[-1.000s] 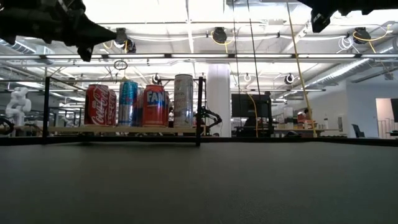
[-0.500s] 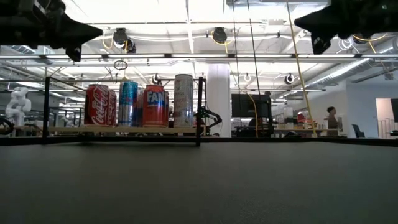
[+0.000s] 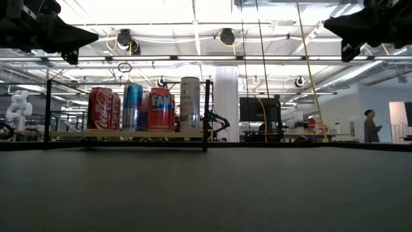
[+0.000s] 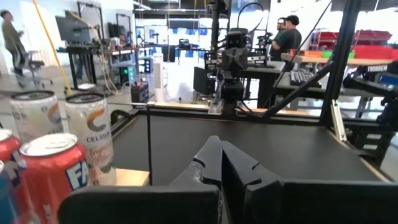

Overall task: Place canned beverage on shelf
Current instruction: Return to Home Position

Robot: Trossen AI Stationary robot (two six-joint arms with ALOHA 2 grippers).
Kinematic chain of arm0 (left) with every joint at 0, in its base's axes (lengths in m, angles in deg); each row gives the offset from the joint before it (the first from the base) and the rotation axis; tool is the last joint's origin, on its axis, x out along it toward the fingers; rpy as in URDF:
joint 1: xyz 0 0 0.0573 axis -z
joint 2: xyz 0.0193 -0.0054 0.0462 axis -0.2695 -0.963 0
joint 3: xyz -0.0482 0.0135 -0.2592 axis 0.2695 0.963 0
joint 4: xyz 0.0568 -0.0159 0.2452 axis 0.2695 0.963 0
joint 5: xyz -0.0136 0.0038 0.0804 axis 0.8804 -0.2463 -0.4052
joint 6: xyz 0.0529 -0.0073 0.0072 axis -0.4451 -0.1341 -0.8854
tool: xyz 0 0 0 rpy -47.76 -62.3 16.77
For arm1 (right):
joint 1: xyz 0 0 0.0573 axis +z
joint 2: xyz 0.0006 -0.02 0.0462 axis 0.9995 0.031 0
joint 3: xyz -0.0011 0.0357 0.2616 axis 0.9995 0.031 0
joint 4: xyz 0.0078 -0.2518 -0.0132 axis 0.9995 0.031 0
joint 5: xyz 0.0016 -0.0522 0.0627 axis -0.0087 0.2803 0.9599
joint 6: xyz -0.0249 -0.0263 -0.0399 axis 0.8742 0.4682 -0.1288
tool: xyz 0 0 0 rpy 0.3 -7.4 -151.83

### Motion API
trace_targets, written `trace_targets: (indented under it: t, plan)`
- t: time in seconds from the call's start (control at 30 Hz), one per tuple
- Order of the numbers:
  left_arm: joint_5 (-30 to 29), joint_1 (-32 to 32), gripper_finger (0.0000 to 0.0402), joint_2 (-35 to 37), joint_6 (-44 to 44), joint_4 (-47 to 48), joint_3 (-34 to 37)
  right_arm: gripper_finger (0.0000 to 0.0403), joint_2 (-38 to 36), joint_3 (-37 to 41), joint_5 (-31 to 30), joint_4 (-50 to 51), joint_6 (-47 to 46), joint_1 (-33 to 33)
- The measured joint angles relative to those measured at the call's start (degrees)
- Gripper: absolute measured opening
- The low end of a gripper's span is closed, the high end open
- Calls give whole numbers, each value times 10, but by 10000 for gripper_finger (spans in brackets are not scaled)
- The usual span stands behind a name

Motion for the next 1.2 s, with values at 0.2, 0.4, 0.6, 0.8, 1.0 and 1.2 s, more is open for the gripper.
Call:
trace_targets:
  t: [0.2,0.4,0.6,0.8,1.0,1.2]
  plan:
    - [-1,0,0,0,-31,-3,4,0,-13,1,-13,30,17,0]
    - [0,0,0,0,-5,-60,51,0,-15,60,-12,-47,2,0]
    - [5,0,0,0,24,-110,100,0,-16,99,-11,-75,-23,0]
    - [0,0,0,-1,21,-113,105,0,-16,100,-10,-58,3,0]
    - [0,0,0,-1,45,-113,105,0,-15,101,-11,-42,-6,0]
    - [-8,0,0,-1,38,-111,105,0,-14,101,-11,-35,-24,0]
